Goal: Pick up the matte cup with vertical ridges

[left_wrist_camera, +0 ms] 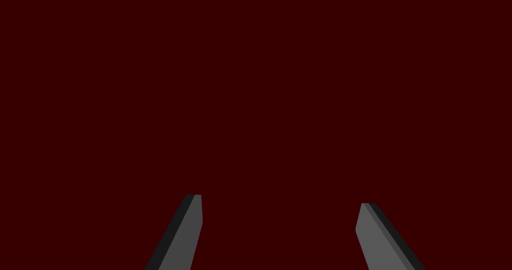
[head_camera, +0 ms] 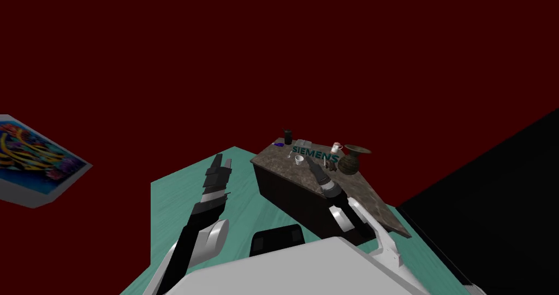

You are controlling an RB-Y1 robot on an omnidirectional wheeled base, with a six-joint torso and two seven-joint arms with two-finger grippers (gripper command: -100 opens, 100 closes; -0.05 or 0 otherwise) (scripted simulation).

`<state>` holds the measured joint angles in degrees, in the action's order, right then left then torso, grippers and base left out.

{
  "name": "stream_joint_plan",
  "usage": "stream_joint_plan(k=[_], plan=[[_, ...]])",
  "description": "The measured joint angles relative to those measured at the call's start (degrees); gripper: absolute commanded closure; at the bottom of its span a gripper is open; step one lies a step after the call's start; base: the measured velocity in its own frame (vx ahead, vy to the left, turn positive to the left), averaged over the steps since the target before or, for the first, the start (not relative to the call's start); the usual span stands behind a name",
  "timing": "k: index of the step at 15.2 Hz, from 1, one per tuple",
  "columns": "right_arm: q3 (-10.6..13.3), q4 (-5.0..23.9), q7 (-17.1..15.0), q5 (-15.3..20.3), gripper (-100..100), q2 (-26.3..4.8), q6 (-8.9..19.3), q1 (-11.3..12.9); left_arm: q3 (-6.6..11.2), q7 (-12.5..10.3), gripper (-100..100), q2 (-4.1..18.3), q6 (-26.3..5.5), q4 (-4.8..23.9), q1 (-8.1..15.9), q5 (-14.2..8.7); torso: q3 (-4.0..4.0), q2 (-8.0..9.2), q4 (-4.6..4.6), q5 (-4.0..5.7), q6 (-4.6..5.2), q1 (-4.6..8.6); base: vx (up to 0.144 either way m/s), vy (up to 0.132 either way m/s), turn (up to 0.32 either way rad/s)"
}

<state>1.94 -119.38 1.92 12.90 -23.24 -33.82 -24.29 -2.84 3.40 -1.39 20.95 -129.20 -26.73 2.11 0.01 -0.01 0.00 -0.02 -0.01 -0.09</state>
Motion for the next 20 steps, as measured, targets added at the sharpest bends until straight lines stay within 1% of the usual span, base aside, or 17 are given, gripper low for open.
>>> stream_joint_plan(k=[4,8,15,20], plan=[[0.0,2.5,0.9,2.3,-100,-5.2,-0.4,1.1,0.0,0.0,0,0.0,0.0,0.0,0.0,0.0,0.01,-0.01,0.0,0.0,-0.01,-0.02,0.002,0.029,0.075],[0.3,4.7,1.9,4.1,-100,-9.4,-0.9,2.0,0.0,0.0,0,0.0,0.0,0.0,0.0,0.0,0.01,-0.02,-0.01,0.0,0.0,0.01,0.006,0.025,0.068],[0.7,9.8,3.8,8.2,-100,-17.9,-2.0,3.8,0.0,0.0,0,0.0,0.0,0.0,0.0,0.0,0.03,-0.06,-0.01,0.0,-0.01,0.0,0.01,0.026,0.081],[0.8,12.6,4.9,10.6,-100,-23.7,-2.8,4.5,0.0,0.0,0,0.0,0.0,0.0,0.0,0.0,0.03,-0.05,-0.01,0.0,-0.02,0.01,0.012,0.021,0.091]])
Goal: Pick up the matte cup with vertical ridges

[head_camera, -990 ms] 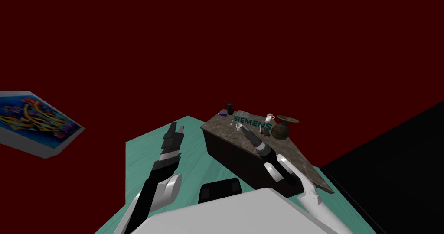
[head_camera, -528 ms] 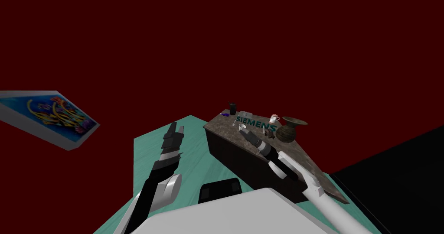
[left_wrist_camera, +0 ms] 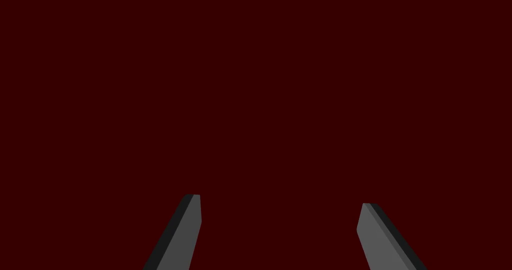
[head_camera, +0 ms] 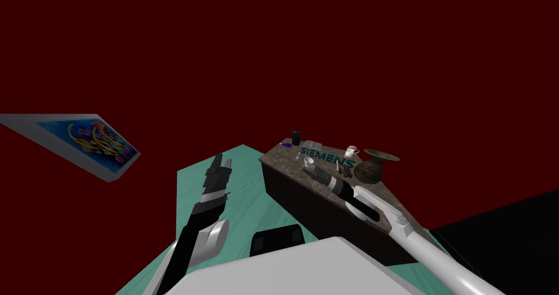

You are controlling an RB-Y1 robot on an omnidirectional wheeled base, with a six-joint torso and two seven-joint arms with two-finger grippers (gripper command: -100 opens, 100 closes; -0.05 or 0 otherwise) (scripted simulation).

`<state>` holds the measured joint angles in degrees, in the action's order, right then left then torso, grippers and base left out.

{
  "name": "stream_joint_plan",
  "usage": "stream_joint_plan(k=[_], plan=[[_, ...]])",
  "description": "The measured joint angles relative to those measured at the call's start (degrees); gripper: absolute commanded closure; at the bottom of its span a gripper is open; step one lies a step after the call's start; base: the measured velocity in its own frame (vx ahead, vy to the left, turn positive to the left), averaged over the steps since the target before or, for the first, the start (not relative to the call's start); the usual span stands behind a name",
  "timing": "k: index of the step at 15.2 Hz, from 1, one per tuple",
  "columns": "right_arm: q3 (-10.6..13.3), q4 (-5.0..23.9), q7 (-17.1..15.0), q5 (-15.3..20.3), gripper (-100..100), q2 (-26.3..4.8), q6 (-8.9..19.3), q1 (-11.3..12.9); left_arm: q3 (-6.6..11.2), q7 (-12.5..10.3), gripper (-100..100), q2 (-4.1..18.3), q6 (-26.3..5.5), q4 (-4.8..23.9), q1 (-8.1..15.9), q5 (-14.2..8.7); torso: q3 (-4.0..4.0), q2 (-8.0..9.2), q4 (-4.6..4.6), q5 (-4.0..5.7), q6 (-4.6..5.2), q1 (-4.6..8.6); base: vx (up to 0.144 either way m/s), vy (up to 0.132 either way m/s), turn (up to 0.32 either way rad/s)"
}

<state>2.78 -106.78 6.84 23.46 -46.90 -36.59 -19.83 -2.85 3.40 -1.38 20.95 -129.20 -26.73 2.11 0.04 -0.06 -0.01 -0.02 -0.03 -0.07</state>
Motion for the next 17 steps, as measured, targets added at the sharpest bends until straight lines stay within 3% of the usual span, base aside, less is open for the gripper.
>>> stream_joint_plan(k=[8,17], plan=[[1.0,4.9,2.2,4.2,-100,-8.5,-0.9,1.5,0.0,0.0,0,0.0,0.0,0.0,0.0,0.0,0.01,-0.02,0.0,0.0,0.03,0.01,0.016,0.02,0.076],[2.8,12.3,4.9,9.7,-100,-18.7,-2.9,3.5,0.0,0.0,0,0.0,0.0,0.0,0.0,0.0,0.03,-0.05,-0.01,0.0,0.0,-0.01,0.025,0.021,0.095]])
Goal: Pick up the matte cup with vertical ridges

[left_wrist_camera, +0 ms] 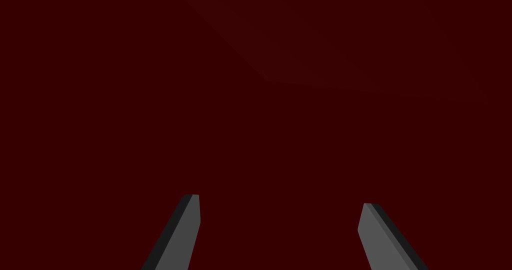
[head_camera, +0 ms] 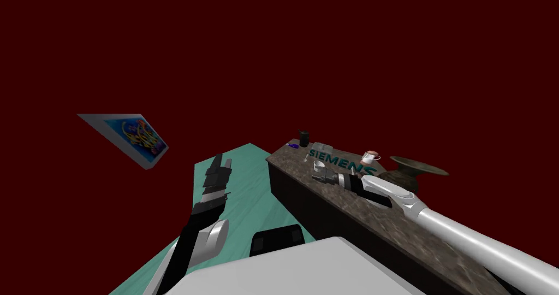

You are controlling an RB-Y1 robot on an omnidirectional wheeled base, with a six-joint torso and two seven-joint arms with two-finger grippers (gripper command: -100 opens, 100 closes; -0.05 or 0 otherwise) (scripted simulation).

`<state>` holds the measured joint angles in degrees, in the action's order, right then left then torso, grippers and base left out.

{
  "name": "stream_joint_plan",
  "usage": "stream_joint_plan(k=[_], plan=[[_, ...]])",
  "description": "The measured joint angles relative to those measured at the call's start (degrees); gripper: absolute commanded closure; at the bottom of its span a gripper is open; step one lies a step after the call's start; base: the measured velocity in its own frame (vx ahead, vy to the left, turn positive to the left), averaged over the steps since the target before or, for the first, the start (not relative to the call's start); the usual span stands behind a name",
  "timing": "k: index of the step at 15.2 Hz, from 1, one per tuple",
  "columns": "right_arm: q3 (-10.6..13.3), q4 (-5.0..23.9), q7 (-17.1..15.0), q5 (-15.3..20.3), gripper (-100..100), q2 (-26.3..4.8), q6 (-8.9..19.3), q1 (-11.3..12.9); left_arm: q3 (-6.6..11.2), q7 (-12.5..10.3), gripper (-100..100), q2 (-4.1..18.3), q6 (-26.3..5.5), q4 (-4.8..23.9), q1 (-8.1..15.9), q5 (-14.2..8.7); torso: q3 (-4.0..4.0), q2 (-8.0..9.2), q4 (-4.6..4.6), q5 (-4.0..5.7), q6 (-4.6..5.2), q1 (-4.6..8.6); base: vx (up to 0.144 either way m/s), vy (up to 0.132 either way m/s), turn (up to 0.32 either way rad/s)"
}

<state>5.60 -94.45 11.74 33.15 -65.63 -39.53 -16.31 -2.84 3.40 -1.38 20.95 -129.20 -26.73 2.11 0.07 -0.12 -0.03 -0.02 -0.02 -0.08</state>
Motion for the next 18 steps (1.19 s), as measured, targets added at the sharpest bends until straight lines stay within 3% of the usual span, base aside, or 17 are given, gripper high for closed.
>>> stream_joint_plan(k=[7,11,18], plan=[[1.4,4.7,2.2,4.4,-100,-8.2,-1.2,0.0,0.0,0.0,0,0.0,0.0,0.0,0.0,0.0,0.02,-0.04,-0.01,-0.01,-0.01,-0.03,0.032,0.022,0.116],[3.5,8.8,3.6,7.6,-100,-12.8,-2.2,1.2,0.0,0.0,0,0.0,0.0,0.0,0.0,0.0,0.04,-0.07,-0.02,-0.01,0.0,-0.05,0.041,0.025,0.12],[6.0,13.5,6.3,12.2,-100,-20.6,-3.6,0.1,0.0,0.0,0,0.0,0.0,0.0,0.0,0.0,0.03,-0.05,-0.01,-0.02,0.01,-0.07,0.043,0.024,0.125]])
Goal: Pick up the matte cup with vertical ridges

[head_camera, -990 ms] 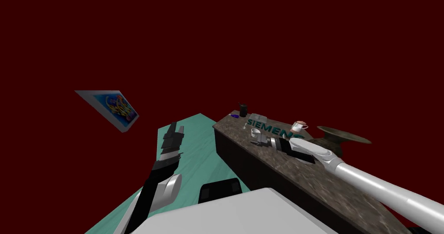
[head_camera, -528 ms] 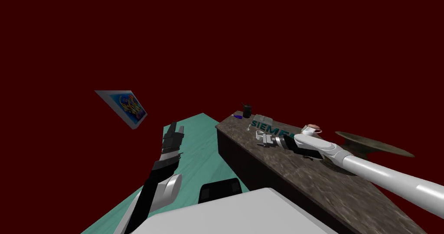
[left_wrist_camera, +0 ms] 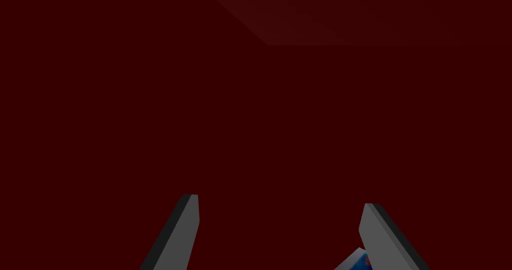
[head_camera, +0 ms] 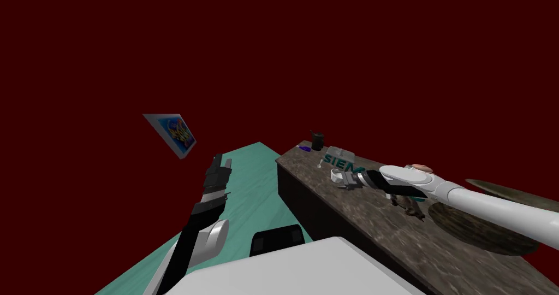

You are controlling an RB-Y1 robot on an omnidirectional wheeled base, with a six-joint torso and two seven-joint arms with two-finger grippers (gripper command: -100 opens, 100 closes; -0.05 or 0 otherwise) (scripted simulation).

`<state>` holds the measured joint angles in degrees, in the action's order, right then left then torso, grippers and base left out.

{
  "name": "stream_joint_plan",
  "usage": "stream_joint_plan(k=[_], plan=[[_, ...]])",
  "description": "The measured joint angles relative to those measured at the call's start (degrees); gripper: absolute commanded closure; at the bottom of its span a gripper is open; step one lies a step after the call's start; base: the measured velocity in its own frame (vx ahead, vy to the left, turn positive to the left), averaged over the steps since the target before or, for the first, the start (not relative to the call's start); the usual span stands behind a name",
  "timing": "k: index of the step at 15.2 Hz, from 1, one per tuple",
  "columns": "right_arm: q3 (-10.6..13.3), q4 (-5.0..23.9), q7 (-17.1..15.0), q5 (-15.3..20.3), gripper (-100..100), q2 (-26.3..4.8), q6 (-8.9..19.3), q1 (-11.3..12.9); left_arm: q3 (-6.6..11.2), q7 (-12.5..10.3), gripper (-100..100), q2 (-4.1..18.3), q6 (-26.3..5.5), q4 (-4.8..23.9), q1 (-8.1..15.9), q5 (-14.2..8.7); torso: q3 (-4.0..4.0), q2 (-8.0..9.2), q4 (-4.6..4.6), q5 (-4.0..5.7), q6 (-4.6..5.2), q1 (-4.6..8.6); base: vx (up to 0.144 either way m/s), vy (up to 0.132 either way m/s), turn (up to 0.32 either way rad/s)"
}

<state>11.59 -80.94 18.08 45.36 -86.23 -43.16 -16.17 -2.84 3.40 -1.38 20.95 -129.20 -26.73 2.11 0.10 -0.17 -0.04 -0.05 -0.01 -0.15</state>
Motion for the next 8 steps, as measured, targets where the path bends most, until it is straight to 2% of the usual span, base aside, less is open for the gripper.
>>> stream_joint_plan(k=[1,3,5,7,8], plan=[[-0.2,0.1,0.3,0.2,-100,-1.6,0.1,-1.2,0.0,0.0,0,0.0,0.0,0.0,0.0,0.0,0.0,0.0,0.0,-0.01,0.0,-0.02,0.04,0.024,0.093],[1.1,2.1,1.1,1.6,-100,-3.0,-0.7,-0.7,0.0,0.0,0,0.0,0.0,0.0,0.0,0.0,0.0,0.0,0.0,0.01,-0.01,-0.01,0.044,0.031,0.162],[1.9,3.3,1.8,2.8,-100,-5.4,-1.3,-1.6,0.0,0.0,0,0.0,0.0,0.0,0.0,0.0,0.01,-0.02,-0.01,0.0,0.0,-0.03,0.045,0.032,0.114],[4.3,5.9,2.3,5.1,-100,-6.3,-2.4,-0.2,0.0,0.0,0,0.0,0.0,0.0,0.0,0.0,0.02,-0.03,-0.01,0.0,-0.01,-0.08,0.058,0.054,0.168],[5.2,7.0,2.9,6.1,-100,-7.0,-2.9,-0.3,-0.01,0.0,0,0.0,0.0,0.0,0.0,0.0,0.04,-0.07,-0.02,-0.01,-0.02,-0.12,0.055,0.039,0.095]])
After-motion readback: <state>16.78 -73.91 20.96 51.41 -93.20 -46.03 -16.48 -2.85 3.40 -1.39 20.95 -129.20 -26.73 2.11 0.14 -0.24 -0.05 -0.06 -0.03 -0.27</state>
